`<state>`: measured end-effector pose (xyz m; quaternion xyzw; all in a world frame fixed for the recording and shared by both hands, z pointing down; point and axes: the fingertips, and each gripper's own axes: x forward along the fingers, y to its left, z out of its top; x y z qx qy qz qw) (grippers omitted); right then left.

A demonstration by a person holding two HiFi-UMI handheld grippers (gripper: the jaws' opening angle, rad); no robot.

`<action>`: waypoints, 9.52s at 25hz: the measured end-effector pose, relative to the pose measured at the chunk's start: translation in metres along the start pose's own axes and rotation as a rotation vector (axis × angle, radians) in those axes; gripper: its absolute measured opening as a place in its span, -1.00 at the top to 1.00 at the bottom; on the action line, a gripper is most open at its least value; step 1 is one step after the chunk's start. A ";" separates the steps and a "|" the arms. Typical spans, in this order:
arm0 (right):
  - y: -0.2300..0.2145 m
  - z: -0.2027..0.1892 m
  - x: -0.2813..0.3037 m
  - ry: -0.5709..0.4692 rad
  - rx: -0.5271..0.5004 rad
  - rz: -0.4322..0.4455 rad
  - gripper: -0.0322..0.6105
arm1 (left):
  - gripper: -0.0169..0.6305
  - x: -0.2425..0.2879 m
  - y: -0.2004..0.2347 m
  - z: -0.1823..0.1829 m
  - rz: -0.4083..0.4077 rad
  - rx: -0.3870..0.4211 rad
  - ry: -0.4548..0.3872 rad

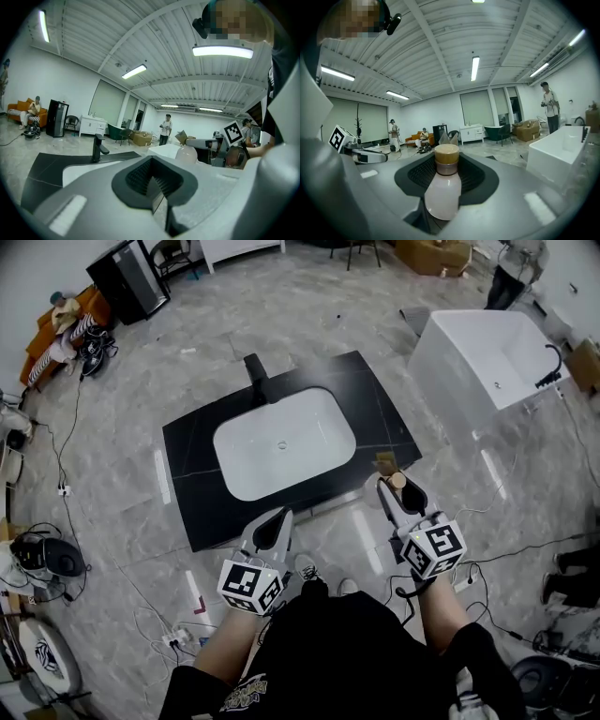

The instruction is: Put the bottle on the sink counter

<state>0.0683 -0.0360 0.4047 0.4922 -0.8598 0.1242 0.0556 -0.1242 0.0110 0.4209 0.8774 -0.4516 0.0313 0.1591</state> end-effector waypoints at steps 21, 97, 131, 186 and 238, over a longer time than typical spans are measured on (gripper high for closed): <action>-0.037 0.014 0.072 0.002 -0.016 -0.008 0.38 | 0.95 0.044 0.038 0.013 -0.003 0.006 0.005; -0.214 -0.088 0.392 0.167 -0.118 0.310 0.38 | 0.95 0.280 0.091 -0.033 0.232 -0.126 0.053; -0.217 -0.094 0.368 0.154 -0.152 0.260 0.29 | 0.95 0.248 0.081 -0.032 0.267 -0.120 0.066; 0.026 -0.039 0.022 0.062 -0.015 0.050 0.81 | 0.95 -0.002 0.025 -0.020 0.076 -0.020 0.009; 0.028 -0.055 0.011 0.086 0.018 0.065 0.82 | 0.95 0.009 0.007 -0.026 0.047 -0.015 0.009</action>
